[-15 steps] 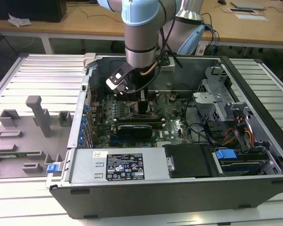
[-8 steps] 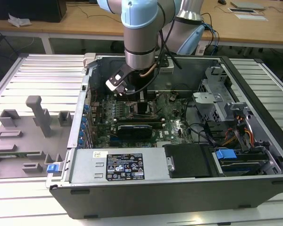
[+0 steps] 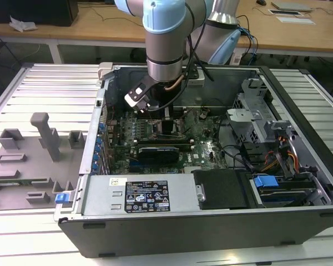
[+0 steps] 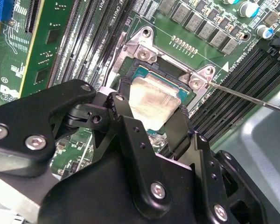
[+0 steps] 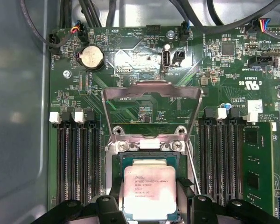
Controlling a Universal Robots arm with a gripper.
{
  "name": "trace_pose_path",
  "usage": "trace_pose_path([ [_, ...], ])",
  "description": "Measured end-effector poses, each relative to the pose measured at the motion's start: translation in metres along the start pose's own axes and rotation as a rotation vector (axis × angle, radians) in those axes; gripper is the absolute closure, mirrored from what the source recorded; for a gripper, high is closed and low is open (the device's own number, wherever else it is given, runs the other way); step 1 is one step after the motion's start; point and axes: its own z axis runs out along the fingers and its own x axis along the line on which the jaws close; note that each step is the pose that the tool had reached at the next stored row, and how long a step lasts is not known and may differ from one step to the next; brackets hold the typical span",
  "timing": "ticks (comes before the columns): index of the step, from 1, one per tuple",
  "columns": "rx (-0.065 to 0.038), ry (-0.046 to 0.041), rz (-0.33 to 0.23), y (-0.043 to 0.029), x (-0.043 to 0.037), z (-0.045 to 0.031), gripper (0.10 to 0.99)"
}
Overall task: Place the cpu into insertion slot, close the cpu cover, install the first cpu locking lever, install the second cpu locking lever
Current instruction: 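Place the cpu into insertion slot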
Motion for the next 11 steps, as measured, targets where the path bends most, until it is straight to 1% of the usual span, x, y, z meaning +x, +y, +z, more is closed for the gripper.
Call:
trace_pose_path([
  [7, 0.0, -0.0002, 0.0, 0.0003, -0.0001, 0.0012, 0.545],
  [9, 0.0, -0.0001, 0.0, 0.0003, -0.0001, 0.0013, 0.533],
  [10, 0.0, -0.0001, 0.0, 0.0003, -0.0001, 0.0013, 0.471],
  [11, 0.0, -0.0001, 0.0, 0.0003, -0.0001, 0.0013, 0.471],
])
